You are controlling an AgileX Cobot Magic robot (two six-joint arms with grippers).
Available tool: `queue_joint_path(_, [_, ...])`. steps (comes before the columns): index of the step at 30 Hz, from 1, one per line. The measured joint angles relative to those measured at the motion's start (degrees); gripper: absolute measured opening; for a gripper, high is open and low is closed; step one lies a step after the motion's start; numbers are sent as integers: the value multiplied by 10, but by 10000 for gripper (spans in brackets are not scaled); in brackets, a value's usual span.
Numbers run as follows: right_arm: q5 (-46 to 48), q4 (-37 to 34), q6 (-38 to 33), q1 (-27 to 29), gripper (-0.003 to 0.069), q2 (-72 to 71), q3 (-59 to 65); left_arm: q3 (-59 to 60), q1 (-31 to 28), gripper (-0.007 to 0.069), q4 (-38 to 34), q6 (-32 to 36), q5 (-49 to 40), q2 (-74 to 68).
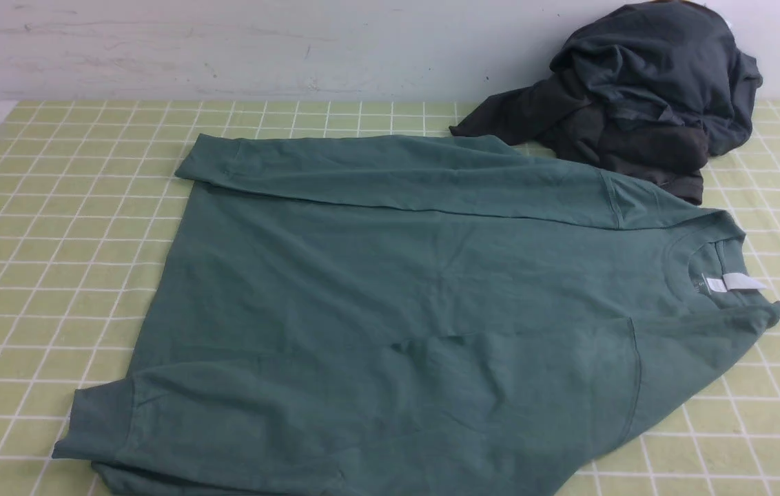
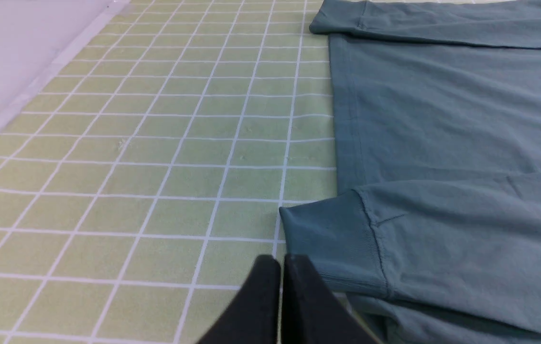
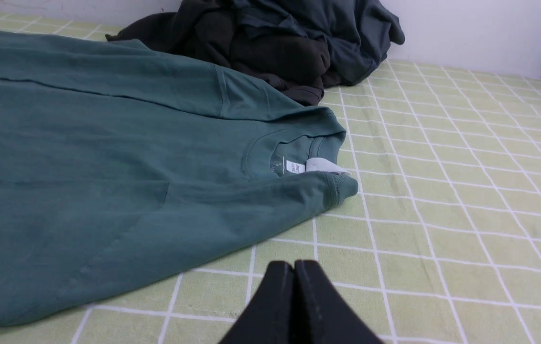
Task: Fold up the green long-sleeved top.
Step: Use the left arm to clamp the cuff closest to it
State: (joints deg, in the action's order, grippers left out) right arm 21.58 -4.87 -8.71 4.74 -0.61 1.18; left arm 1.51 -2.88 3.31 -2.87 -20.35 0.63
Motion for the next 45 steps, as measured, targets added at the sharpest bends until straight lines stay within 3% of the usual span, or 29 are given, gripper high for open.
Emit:
queue_joint_path(31, [-14, 1, 0, 0, -14, 0, 1, 2, 0, -1, 8, 0, 32, 0])
queue_joint_path(36, [-115, -16, 0, 0, -14, 0, 4, 2, 0, -1, 15, 1, 130, 0])
queue_joint_path(39, [-249, -40, 8, 0, -14, 0, 4, 2, 0, -1, 23, 1, 241, 0])
queue_joint_path(42, [-340, -57, 37, 0, -14, 0, 4, 2, 0, -1, 23, -3, 302, 0])
queue_joint_path(45, [-460, -75, 124, 0, -14, 0, 4, 2, 0, -1, 10, -52, 423, 0])
